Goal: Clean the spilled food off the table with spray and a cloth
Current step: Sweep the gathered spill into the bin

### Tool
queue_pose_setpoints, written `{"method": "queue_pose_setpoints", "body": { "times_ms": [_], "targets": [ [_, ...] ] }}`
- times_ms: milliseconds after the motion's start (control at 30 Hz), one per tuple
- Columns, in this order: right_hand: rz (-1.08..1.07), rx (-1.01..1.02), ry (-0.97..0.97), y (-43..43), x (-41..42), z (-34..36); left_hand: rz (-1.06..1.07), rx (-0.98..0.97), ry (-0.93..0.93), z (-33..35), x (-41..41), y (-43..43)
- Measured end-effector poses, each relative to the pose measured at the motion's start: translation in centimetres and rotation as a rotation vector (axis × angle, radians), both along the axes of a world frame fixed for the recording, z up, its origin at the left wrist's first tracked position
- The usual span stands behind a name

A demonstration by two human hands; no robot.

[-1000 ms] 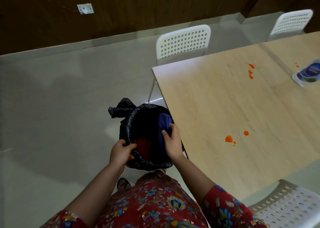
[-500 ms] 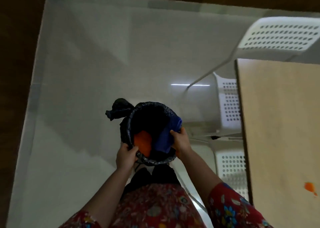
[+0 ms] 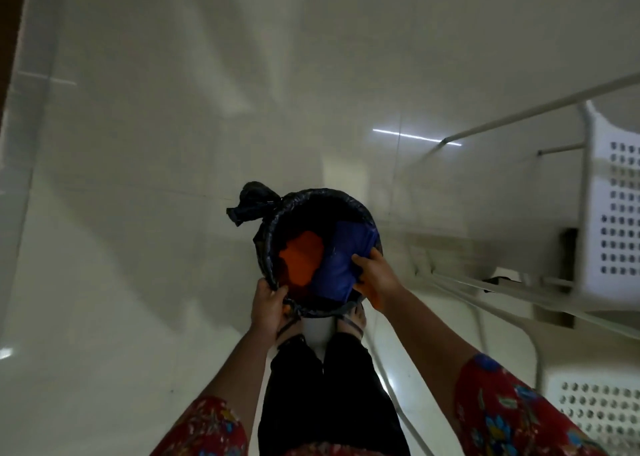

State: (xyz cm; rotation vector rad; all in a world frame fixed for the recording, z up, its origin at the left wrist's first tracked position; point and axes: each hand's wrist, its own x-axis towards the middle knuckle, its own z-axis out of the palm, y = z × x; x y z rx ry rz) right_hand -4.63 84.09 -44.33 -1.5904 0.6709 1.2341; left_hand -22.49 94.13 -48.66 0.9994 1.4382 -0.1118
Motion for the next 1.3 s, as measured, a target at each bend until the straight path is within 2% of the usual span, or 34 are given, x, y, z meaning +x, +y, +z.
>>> {"method": "queue_pose_setpoints", "body": {
  "times_ms": [133,233,300,367,400,433,467,500,533,567,600,667,700,733,800,833,867,933,967,1000,1067,1133,1200,1300],
  "targets": [
    [-0.078,0.074,0.089,-0.3,0.0,-1.9,-0.125,0.041,0.058,-4.8,-2.7,1.1],
    [-0.072,0.125,0.101,-0.4,-0.1,-2.6,-0.187,-0.020,0.075,-4.8,-3.1,1.9],
    [-0.047,0.108,0.059,-0.5,-0.4,-2.6,-0.237,-0.022,0.171,-4.4,-2.5,2.3],
    [-0.036,0.073,0.046,-0.5,-1.0,-2.6,-0.240,0.108,0.379,-3.0,-1.0,2.2],
    [-0.033,0.058,0.055,-0.5,-1.2,-2.4,-0.224,0.304,0.384,-1.9,-0.1,1.8],
    [-0.027,0.047,0.067,-0.5,-1.4,-2.3,-0.257,0.479,0.211,-0.4,1.1,1.1],
    [-0.023,0.038,0.080,-0.4,-1.5,-2.3,-0.370,0.589,-0.044,0.6,2.3,0.1],
    [-0.021,0.035,0.096,-0.3,-1.6,-2.3,-0.520,0.592,-0.276,1.2,3.4,-1.1],
    [-0.023,0.035,0.109,-0.3,-1.5,-2.3,-0.699,0.525,-0.383,1.5,4.2,-2.2],
    [-0.032,0.035,0.115,-0.3,-1.4,-2.2,-0.854,0.475,-0.359,1.6,4.6,-2.9],
    [-0.043,0.028,0.110,-0.3,-1.3,-2.1,-0.935,0.446,-0.224,0.8,4.8,-3.1],
    [-0.066,0.016,0.087,-0.4,-1.2,-1.8,-0.863,0.359,0.174,0.1,5.0,-2.4],
    [-0.078,0.018,0.077,-0.5,-1.2,-1.6,-0.798,0.382,0.228,0.4,5.0,-2.1],
    [-0.086,0.021,0.068,-0.7,-1.1,-1.4,-0.769,0.468,0.150,1.0,5.1,-2.0],
    [-0.095,0.028,0.057,-0.8,-1.0,-0.9,-0.869,0.566,-0.121,2.6,5.6,-2.3],
    [-0.099,0.031,0.054,-0.9,-1.0,-0.3,-0.950,0.544,-0.166,3.3,5.6,-2.6],
    [-0.094,0.027,0.046,-0.9,-1.0,0.3,-1.013,0.493,-0.102,3.7,5.5,-2.7],
    [-0.091,0.018,0.037,-1.1,-1.2,2.1,-0.924,0.351,0.216,4.6,5.2,-2.3],
    [-0.094,0.023,0.034,-1.2,-1.4,2.8,-0.843,0.317,0.317,5.4,5.2,-1.8],
    [-0.091,0.027,0.025,-1.4,-1.6,4.2,-0.797,0.352,0.337,7.0,5.2,-1.7],
    [-0.066,0.041,-0.007,-1.7,-2.2,6.9,-0.782,0.486,0.253,10.7,5.3,-1.8],
    [0.027,0.042,-0.094,-2.0,-2.9,10.5,-0.657,0.484,0.091,15.3,5.2,-2.1],
    [0.206,0.020,-0.259,-2.3,-3.8,14.6,-0.448,0.290,-0.038,20.8,5.3,-2.9],
    [0.414,0.074,-0.487,-3.0,-5.8,22.2,-0.138,-0.107,-0.196,30.1,5.1,-4.6]
  ]
}}
